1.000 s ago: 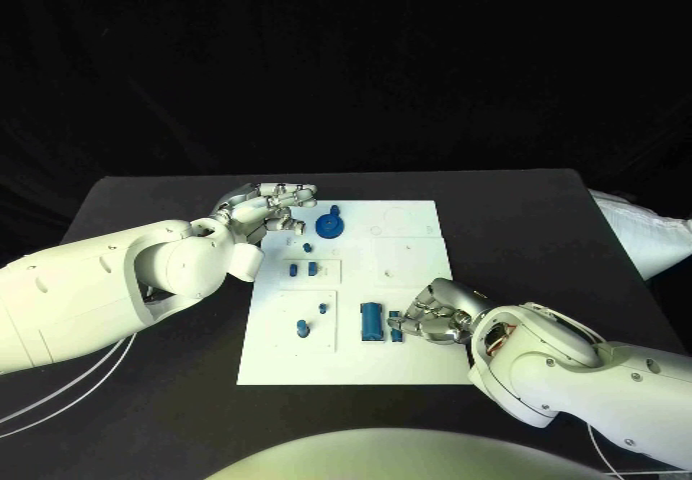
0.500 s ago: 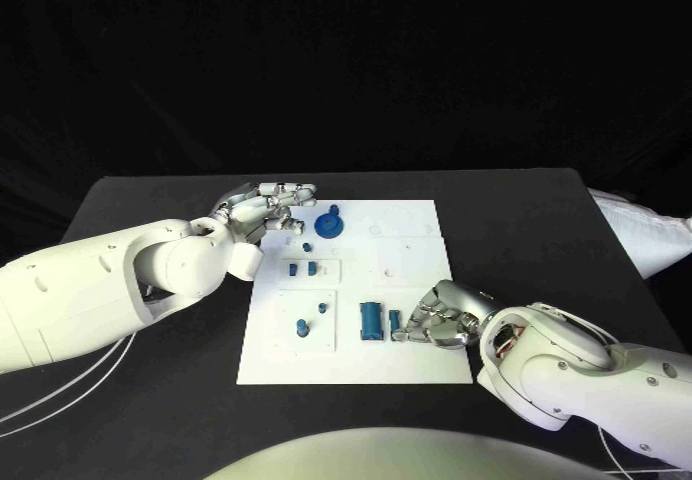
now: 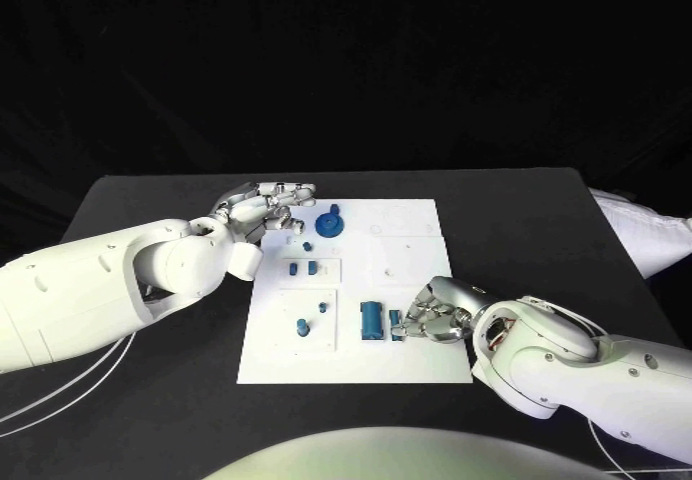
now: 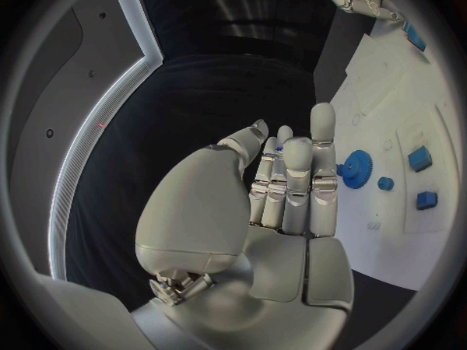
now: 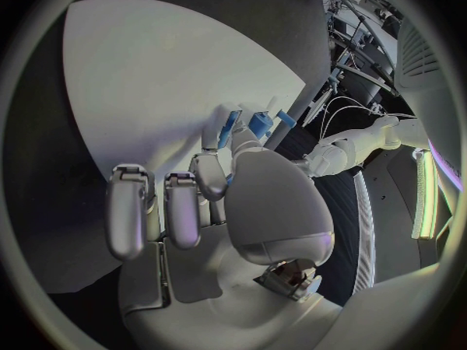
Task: Assemble the parts on the task board
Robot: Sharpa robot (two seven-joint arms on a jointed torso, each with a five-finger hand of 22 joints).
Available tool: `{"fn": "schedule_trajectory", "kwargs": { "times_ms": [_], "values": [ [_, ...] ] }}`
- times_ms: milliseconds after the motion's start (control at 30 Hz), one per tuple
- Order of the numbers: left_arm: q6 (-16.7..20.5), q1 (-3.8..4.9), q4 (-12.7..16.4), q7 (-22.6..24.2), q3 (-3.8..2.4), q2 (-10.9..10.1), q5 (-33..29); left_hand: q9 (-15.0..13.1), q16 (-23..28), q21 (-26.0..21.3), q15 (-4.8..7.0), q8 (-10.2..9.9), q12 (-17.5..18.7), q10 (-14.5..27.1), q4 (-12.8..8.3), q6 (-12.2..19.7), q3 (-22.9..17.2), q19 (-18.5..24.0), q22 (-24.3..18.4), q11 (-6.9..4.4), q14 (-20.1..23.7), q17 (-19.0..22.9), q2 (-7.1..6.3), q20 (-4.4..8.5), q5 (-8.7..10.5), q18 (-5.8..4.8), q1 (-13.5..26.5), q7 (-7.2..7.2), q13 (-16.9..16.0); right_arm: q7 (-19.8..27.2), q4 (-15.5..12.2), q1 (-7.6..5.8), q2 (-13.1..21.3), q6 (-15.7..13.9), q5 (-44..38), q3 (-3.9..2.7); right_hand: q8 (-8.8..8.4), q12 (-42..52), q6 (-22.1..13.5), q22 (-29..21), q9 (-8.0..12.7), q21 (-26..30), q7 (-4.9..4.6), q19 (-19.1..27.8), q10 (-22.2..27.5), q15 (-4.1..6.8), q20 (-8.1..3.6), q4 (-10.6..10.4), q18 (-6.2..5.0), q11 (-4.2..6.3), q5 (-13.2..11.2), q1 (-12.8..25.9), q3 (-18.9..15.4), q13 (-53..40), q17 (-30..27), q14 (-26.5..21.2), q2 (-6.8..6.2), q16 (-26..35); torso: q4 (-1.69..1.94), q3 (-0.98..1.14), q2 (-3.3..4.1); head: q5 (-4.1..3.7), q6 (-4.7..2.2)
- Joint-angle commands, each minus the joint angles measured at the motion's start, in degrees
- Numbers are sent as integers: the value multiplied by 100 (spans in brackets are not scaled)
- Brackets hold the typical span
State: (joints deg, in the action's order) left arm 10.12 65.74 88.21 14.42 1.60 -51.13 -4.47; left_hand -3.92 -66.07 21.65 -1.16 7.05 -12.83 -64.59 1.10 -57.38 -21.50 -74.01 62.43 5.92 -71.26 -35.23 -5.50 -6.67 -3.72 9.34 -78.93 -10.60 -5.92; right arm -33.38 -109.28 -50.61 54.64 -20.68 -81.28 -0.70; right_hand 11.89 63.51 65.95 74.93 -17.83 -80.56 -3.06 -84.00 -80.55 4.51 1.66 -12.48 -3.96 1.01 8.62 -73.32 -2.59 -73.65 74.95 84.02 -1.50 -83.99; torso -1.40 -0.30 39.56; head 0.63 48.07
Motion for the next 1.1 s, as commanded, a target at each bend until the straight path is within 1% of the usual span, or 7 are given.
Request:
{"fn": "schedule_trajectory", "kwargs": {
  "times_ms": [33,133,267,500,800,933,1100],
  "values": [
    [-115,-1,7,20,-3,7,17,8,30,-31,-2,12,-15,30,7,32,32,35,-7,10,35,5,29,-3,6,97,41,6,-6,11,51,29,-13,90,-130,25,-39,25,-2,204,25,-9,-36,-60,-33,23,-30,24,83,-7,-21,-62,-9,5,657,435,5,-35,-3,1,1,18,9],
    [-115,-1,3,19,-3,5,17,8,30,-31,-2,12,-15,30,7,32,32,35,-7,10,35,5,29,-3,6,97,41,6,-6,71,-4,30,6,-22,-123,24,-43,28,-5,206,22,-10,-42,-61,-39,19,-29,-43,84,-13,91,28,-95,-4,656,435,28,-34,-10,-3,-6,22,7],
    [-118,-2,1,17,-3,2,17,8,30,-31,-2,12,-15,30,7,32,32,35,-7,10,35,5,29,-3,6,97,41,6,-6,192,-131,30,70,-207,-121,17,-46,28,-7,205,19,-8,-42,-60,-42,19,-28,-93,83,-13,207,86,-190,-11,656,435,19,-33,-17,3,-6,33,8],
    [-123,-4,-8,17,-2,3,17,8,37,-38,-5,13,-21,41,11,38,36,41,-12,13,50,22,40,-6,5,96,41,4,-6,411,-367,22,200,-342,-401,-27,-39,70,2,222,9,-19,-29,-67,-62,26,-32,-12,86,-3,234,-49,-255,-46,677,439,-29,-46,-12,-8,-14,19,-9],
    [-132,-6,-11,18,-1,10,17,8,37,-38,-5,13,-21,41,11,38,36,41,-12,13,50,22,40,-6,5,96,41,4,-6,466,-395,18,20,-22,-873,-40,-5,166,48,286,-21,-63,-14,-92,-116,39,-45,144,101,12,-199,-266,-364,-123,730,449,-36,-80,0,-11,-8,12,-23],
    [-136,-6,-7,15,-1,10,17,8,37,-38,-5,13,-21,41,11,38,36,41,-12,13,50,22,40,-6,5,96,41,4,-6,374,-347,18,-80,147,-972,-39,1,182,54,294,-26,-69,-9,-94,-124,40,-46,168,102,15,-252,-298,-375,-136,732,449,-23,-81,12,-16,-4,14,-18],
    [-130,-6,7,11,-2,-1,17,8,37,-38,-5,13,-21,41,11,38,36,41,-12,13,50,22,40,-6,5,96,41,4,-6,139,-274,18,-185,163,-1098,-37,14,221,69,309,-33,-79,-2,-100,-141,44,-48,189,106,21,-277,-331,-372,-162,740,450,8,-86,1,-8,4,38,-20]
  ]
}}
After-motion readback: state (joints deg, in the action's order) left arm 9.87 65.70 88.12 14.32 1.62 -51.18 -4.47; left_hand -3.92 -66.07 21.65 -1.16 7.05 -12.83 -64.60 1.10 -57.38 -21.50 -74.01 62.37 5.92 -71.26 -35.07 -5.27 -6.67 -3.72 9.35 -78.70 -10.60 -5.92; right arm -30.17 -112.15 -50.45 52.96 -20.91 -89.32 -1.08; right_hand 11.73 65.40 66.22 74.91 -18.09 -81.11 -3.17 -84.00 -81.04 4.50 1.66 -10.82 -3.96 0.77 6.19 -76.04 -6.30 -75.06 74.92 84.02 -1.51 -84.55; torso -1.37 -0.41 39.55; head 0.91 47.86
